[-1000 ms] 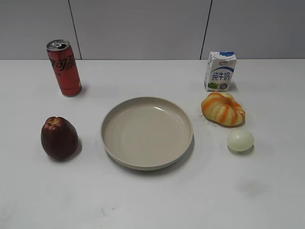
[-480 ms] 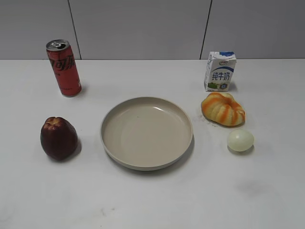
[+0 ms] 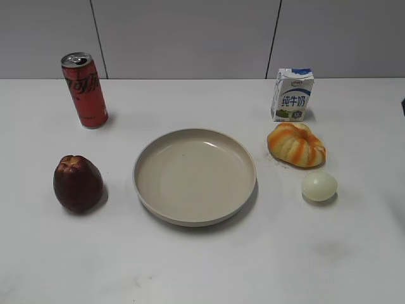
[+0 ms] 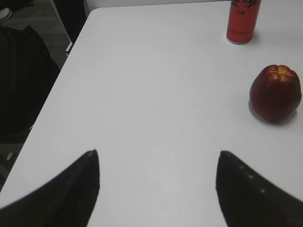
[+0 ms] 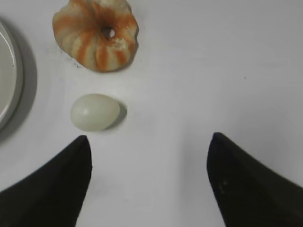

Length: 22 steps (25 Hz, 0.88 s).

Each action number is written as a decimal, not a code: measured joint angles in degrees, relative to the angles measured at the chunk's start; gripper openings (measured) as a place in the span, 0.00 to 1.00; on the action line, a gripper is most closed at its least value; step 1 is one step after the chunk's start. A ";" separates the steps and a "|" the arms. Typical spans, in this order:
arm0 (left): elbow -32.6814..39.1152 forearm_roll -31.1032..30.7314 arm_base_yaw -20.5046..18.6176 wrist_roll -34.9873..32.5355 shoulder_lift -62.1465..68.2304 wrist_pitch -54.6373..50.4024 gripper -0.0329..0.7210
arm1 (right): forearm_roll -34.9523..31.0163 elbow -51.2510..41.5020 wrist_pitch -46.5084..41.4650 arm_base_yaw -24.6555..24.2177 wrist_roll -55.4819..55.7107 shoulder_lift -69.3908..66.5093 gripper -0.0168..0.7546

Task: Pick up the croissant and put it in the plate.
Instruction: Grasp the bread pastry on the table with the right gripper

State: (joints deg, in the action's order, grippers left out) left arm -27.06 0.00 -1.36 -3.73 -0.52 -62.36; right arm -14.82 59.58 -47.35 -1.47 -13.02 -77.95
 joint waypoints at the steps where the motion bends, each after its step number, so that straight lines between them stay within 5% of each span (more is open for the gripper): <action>1: 0.00 0.00 0.00 0.00 0.00 0.00 0.82 | -0.54 1.90 -0.14 0.46 -0.25 -2.74 0.76; 15: 0.00 0.00 0.00 0.00 0.00 0.00 0.82 | 5.59 34.29 -7.23 16.12 3.84 -38.12 0.76; 22: 0.00 0.00 0.00 0.00 0.00 0.00 0.82 | 6.99 40.47 -10.92 18.00 7.42 -49.07 0.76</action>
State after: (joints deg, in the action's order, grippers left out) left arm -27.06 0.00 -1.36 -3.73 -0.52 -62.36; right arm -7.84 100.05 -58.27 16.53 -5.60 -127.02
